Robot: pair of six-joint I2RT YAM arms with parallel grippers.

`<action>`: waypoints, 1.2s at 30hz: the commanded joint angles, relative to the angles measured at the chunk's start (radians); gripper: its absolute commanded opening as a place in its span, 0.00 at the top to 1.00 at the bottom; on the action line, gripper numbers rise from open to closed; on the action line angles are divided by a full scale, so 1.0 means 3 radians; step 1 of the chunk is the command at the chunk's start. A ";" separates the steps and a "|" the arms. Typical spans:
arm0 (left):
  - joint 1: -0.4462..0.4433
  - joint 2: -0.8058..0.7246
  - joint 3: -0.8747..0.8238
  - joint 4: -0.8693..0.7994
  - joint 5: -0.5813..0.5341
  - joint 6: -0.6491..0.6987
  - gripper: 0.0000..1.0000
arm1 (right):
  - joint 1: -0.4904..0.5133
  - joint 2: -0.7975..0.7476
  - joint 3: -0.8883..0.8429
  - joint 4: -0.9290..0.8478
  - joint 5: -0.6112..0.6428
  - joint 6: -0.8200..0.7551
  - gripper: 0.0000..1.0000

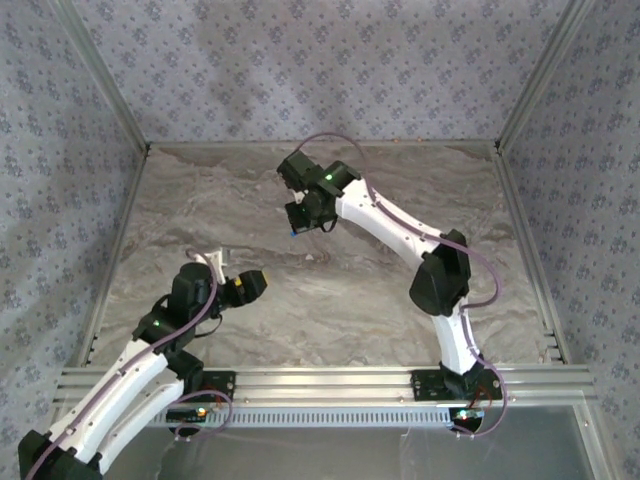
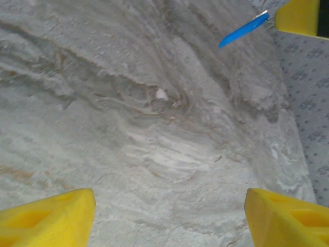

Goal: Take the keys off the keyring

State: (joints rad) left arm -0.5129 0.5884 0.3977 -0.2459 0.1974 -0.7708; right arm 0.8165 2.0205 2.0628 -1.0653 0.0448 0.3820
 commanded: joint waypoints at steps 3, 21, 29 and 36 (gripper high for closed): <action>-0.0036 0.0201 0.0267 0.0476 0.0140 0.0151 0.26 | 0.0037 -0.0251 -0.0070 0.0047 -0.0006 0.0136 1.00; -0.0049 0.0885 0.0808 0.1353 0.0594 0.0803 0.26 | 0.0093 -0.0764 -0.0160 0.0108 -0.0224 0.0397 1.00; -0.0050 0.1270 0.1001 0.1754 0.0915 0.0723 0.23 | 0.0090 -0.0874 -0.0182 0.0206 -0.0346 0.0495 1.00; -0.0054 0.1474 0.1088 0.1986 0.1046 0.0644 0.23 | 0.0090 -0.0945 -0.0183 0.0305 -0.0406 0.0562 1.00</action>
State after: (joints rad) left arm -0.5201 1.0233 0.6872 0.2733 0.4709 -0.5686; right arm 0.8402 1.7760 2.0113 -0.9905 -0.0547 0.5251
